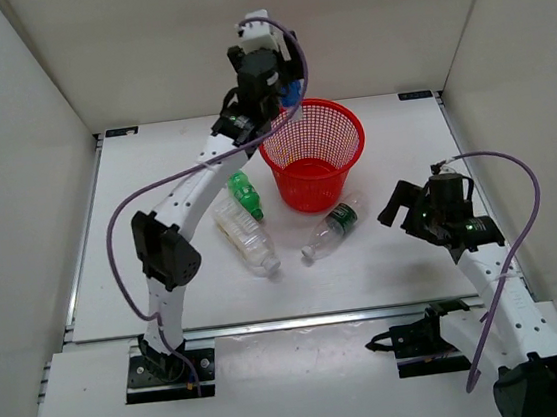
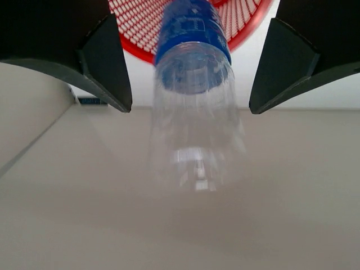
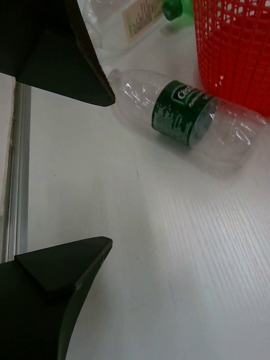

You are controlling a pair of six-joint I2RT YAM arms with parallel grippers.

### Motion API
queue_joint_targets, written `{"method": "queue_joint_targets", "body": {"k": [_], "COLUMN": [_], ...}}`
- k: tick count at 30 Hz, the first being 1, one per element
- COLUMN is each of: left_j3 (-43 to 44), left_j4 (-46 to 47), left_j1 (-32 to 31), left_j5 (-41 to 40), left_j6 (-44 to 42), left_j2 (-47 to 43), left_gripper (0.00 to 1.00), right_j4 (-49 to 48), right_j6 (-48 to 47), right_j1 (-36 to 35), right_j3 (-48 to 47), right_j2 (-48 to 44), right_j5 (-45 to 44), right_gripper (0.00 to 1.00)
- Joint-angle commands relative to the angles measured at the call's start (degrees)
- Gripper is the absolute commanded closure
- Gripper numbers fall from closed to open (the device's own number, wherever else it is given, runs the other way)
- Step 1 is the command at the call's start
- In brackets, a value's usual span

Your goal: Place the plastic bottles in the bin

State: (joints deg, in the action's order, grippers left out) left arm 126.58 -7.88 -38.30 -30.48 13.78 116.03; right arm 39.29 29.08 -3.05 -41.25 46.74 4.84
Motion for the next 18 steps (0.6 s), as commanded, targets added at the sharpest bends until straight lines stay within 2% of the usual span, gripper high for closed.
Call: {"method": "queue_joint_targets", "body": {"k": [1,5,7,9,10,12,14,15,17,18], "left_j3": [0.8,-1.9,0.0,-1.6,-5.3,-15.4,-31.1,-34.6,-45.3,-47.4], "left_j4": [0.5,-0.9,-6.6,-15.5,-18.3,-20.5,-21.4,-22.3,-26.5,-29.5], "left_j1": [-1.8,-1.2,0.6,3.4,5.5,8.2,9.5,10.0,16.8,19.3], "left_j5": [0.3,1.5,4.4,10.6,13.7,14.8,11.3,9.4,10.9,15.0], "left_j6": [-1.3,-2.0,1.1,5.2,7.4,9.5,10.0,10.3,13.3,14.1], "left_j2": [1.1,-2.5,-4.5,-9.2,-13.3,-21.0,-29.3,-35.2,-42.1,-46.1], "left_gripper": [0.01,0.01,0.01,0.02,0.01,0.01,0.01,0.01,0.01,0.01], "right_j4": [-6.0,-7.6,-8.7,-10.7,-11.8,-14.1,-16.2,-16.1,-16.5,-17.0], "right_j6": [4.6,9.1,11.8,14.0,15.6,18.0,19.3,20.0,21.2,22.0], "right_j1": [-2.7,-3.7,-4.2,-6.1,-7.5,-10.1,-12.7,-13.9,-16.0,-17.3], "right_j3": [0.3,1.0,1.4,2.9,3.4,4.0,3.7,3.3,2.4,1.9], "right_j2": [0.9,1.7,2.3,2.5,3.0,4.3,6.7,7.7,11.2,12.0], "right_j5": [-0.4,-0.5,-1.1,-2.1,-2.9,-4.4,-6.2,-7.0,-8.8,-9.5], "right_gripper": [0.01,0.01,0.01,0.01,0.01,0.01,0.01,0.01,0.01,0.01]}}
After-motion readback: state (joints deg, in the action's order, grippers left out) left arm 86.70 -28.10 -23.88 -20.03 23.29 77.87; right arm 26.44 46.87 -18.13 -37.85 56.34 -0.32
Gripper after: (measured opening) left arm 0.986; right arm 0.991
